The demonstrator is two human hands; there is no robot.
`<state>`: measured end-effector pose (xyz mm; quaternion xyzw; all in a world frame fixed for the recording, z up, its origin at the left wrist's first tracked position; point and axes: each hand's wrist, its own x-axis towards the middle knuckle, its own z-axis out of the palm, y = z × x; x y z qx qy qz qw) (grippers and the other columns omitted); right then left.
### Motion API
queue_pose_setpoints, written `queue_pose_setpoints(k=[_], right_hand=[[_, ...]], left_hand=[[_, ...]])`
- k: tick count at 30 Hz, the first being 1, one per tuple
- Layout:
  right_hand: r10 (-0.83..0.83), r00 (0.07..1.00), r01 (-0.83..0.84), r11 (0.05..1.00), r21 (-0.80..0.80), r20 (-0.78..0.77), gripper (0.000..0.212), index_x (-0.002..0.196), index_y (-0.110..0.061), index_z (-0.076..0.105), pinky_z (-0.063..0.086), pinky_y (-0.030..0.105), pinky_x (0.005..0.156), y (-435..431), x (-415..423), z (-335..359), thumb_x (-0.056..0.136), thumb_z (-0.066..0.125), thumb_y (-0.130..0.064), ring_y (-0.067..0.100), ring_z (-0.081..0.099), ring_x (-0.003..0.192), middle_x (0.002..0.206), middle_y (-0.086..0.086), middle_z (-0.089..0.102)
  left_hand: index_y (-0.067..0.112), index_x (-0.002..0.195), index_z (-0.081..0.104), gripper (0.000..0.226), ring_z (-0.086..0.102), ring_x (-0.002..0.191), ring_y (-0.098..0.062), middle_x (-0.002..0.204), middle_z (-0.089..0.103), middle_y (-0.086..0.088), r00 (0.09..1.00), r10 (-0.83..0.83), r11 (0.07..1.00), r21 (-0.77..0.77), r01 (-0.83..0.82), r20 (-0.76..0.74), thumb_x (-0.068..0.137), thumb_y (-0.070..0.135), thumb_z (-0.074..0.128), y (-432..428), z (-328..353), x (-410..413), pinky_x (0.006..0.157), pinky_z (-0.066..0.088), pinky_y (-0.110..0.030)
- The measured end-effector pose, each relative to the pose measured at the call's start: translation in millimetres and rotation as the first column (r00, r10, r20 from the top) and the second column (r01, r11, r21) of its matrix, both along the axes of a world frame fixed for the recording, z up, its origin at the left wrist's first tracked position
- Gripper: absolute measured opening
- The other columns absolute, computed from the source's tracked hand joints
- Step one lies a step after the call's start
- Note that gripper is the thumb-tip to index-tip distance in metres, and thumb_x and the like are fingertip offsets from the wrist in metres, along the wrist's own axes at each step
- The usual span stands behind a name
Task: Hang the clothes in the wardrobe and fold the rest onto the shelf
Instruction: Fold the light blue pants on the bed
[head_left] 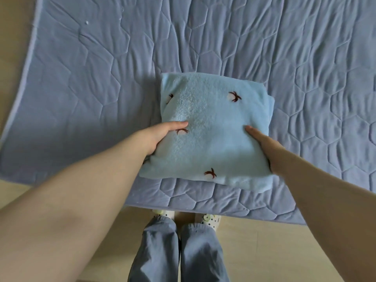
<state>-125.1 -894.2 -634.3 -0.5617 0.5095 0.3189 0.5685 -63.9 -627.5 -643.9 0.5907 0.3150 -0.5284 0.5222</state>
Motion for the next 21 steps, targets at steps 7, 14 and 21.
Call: queue_pose_setpoints(k=[7,14,21], right_hand=[[-0.021,0.999,0.007,0.941,0.338,0.039,0.054,0.097,-0.015,0.067,0.055,0.033,0.051,31,-42,36,0.055,0.068,-0.049,0.025,0.071,0.064,0.078,0.01,0.074],[0.024,0.984,-0.102,0.885,0.454,0.175,0.031,0.078,-0.023,0.079,0.056,0.038,0.057,63,-19,115,0.057,0.076,-0.045,0.029,0.072,0.074,0.087,0.009,0.074],[0.255,0.903,-0.361,0.886,0.289,0.347,0.057,0.087,-0.021,0.074,0.055,0.04,0.064,127,52,260,0.036,0.084,-0.044,0.034,0.071,0.074,0.088,0.013,0.074]], left_hand=[[0.016,0.089,0.067,0.038,0.07,0.062,-0.018,0.071,0.073,-0.004,0.986,0.168,0.985,-0.038,-0.168,0.001,0.059,0.04,0.068,51,46,-49,0.06,0.051,-0.028],[0.019,0.094,0.067,0.031,0.071,0.065,-0.019,0.074,0.073,-0.004,0.946,0.294,0.956,-0.038,-0.291,0.135,0.075,0.043,0.063,94,144,-46,0.055,0.054,-0.026],[0.023,0.095,0.065,0.028,0.071,0.061,-0.022,0.072,0.073,-0.006,0.791,0.504,0.856,-0.084,-0.509,0.346,0.078,0.046,0.063,152,294,-47,0.048,0.053,-0.027]])
